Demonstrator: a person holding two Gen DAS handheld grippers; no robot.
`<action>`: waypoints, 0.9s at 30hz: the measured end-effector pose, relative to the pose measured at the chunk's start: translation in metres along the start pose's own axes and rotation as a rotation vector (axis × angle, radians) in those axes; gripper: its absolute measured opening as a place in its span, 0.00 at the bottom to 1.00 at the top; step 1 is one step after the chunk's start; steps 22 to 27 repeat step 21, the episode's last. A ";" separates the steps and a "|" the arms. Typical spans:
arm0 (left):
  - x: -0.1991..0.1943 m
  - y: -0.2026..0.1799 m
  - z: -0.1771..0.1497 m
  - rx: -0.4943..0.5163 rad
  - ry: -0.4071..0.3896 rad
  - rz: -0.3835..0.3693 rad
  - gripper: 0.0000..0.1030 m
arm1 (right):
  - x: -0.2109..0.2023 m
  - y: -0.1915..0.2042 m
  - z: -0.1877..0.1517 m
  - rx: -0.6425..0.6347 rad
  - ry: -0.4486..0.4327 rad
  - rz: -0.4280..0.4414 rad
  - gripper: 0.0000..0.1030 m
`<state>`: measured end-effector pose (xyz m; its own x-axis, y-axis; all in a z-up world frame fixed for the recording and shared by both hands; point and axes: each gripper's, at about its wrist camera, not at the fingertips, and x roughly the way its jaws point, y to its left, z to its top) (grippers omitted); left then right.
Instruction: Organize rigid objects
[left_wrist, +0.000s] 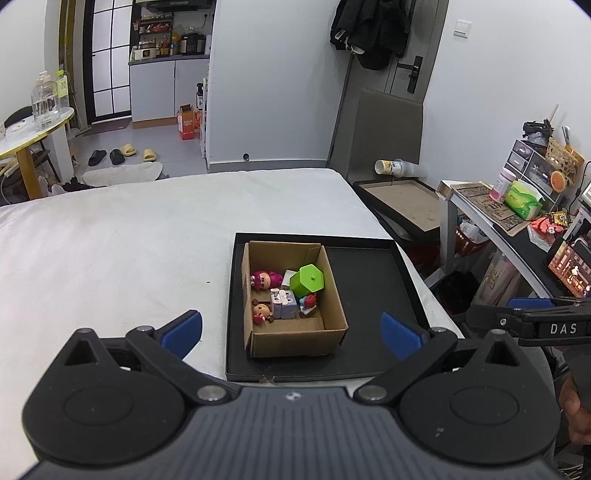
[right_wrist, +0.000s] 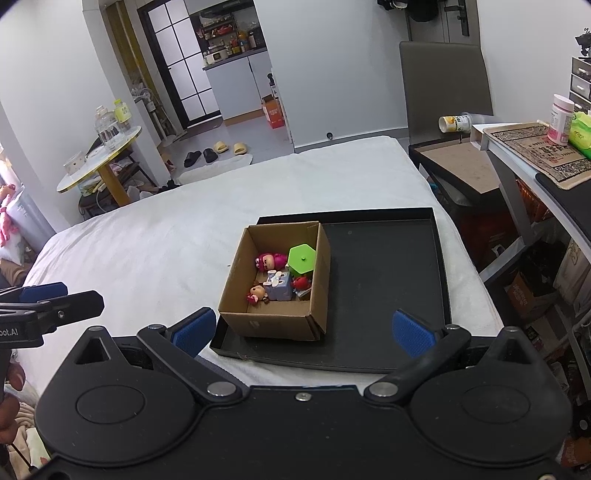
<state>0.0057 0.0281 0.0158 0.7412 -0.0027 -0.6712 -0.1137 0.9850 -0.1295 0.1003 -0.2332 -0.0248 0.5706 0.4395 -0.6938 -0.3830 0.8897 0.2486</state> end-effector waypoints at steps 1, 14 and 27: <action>0.000 0.000 0.000 0.000 0.000 -0.002 0.99 | 0.000 0.000 0.000 0.001 0.000 0.000 1.00; -0.001 -0.004 0.000 0.015 -0.004 -0.014 0.99 | 0.002 -0.001 -0.001 -0.004 0.008 -0.004 1.00; -0.003 -0.001 -0.001 0.009 -0.009 -0.023 0.99 | 0.003 0.000 -0.001 -0.002 0.015 -0.009 1.00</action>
